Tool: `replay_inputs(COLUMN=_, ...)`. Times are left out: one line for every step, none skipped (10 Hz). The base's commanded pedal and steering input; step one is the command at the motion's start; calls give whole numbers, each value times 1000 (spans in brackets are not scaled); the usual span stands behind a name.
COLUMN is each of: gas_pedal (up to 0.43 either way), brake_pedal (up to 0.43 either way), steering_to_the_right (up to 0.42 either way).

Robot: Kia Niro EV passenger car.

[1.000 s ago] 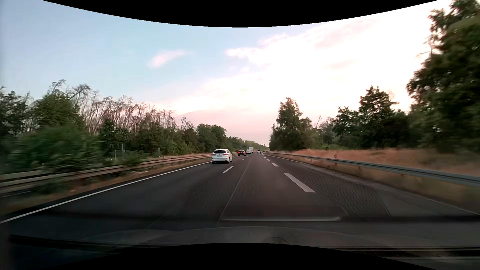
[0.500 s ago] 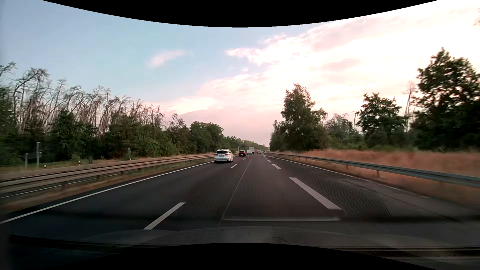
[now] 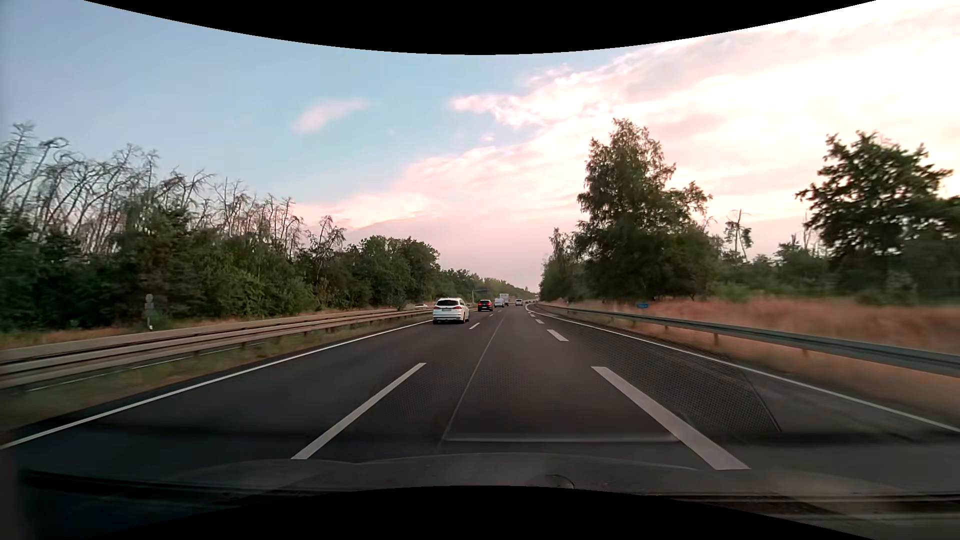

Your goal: Follow the waypoints while adhering to traffic rules and regulations

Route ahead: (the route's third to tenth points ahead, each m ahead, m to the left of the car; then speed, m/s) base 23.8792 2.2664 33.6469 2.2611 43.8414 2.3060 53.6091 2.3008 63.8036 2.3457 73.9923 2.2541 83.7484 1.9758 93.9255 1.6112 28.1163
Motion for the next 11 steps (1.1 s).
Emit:
replay_inputs(gas_pedal=138, brake_pedal=0, steering_to_the_right=-2)
replay_inputs(gas_pedal=138, brake_pedal=0, steering_to_the_right=-2)
replay_inputs(gas_pedal=138, brake_pedal=0, steering_to_the_right=-2)
replay_inputs(gas_pedal=138, brake_pedal=0, steering_to_the_right=-2)
replay_inputs(gas_pedal=138, brake_pedal=0, steering_to_the_right=-2)
replay_inputs(gas_pedal=138, brake_pedal=0, steering_to_the_right=-2)
replay_inputs(gas_pedal=138, brake_pedal=0, steering_to_the_right=-2)
replay_inputs(gas_pedal=138, brake_pedal=0, steering_to_the_right=-2)
replay_inputs(gas_pedal=138, brake_pedal=0, steering_to_the_right=-2)
replay_inputs(gas_pedal=138, brake_pedal=0, steering_to_the_right=-2)
replay_inputs(gas_pedal=138, brake_pedal=0, steering_to_the_right=-2)
